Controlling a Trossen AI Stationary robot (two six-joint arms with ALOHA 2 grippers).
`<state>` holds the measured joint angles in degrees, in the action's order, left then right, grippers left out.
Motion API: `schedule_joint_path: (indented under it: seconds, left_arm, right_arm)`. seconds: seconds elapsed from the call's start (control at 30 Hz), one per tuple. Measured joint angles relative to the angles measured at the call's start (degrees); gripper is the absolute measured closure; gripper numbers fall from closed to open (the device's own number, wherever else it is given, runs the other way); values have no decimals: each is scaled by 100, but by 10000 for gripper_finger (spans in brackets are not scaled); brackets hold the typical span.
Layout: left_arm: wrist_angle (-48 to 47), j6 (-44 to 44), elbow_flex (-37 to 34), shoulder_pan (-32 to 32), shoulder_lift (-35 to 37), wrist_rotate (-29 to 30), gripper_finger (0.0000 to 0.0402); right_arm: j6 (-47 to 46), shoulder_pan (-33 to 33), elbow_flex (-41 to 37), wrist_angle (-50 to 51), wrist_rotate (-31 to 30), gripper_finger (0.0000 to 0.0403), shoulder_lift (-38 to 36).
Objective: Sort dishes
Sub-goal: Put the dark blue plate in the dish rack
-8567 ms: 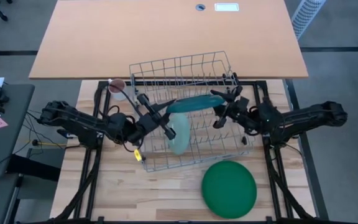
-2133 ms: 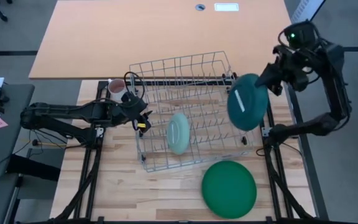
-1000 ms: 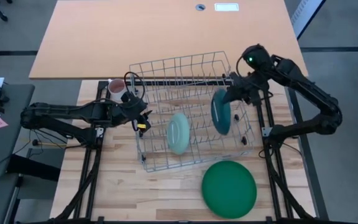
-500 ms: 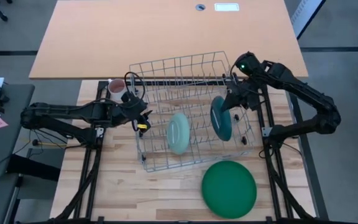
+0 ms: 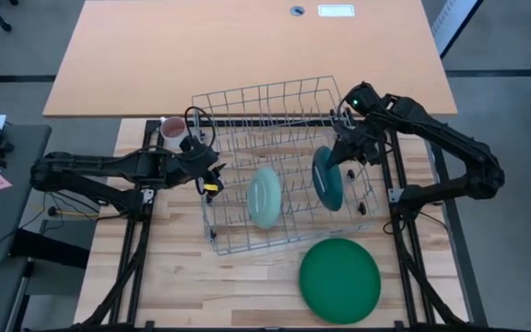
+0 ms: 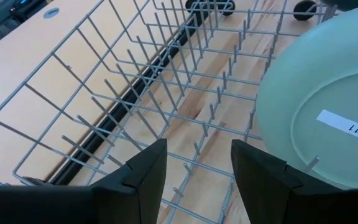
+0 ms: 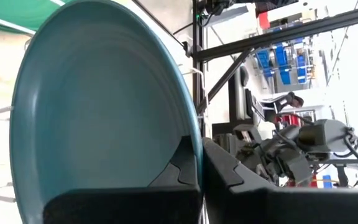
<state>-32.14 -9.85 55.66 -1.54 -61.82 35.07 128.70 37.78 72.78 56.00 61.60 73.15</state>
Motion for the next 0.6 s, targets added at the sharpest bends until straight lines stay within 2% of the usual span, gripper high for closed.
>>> schedule_joint_path:
  seconds: [0.6]
  left_arm:
    - [-2,18,0,0,0,0,229]
  right_arm:
    - [-148,164,-1,111,-108,399,479]
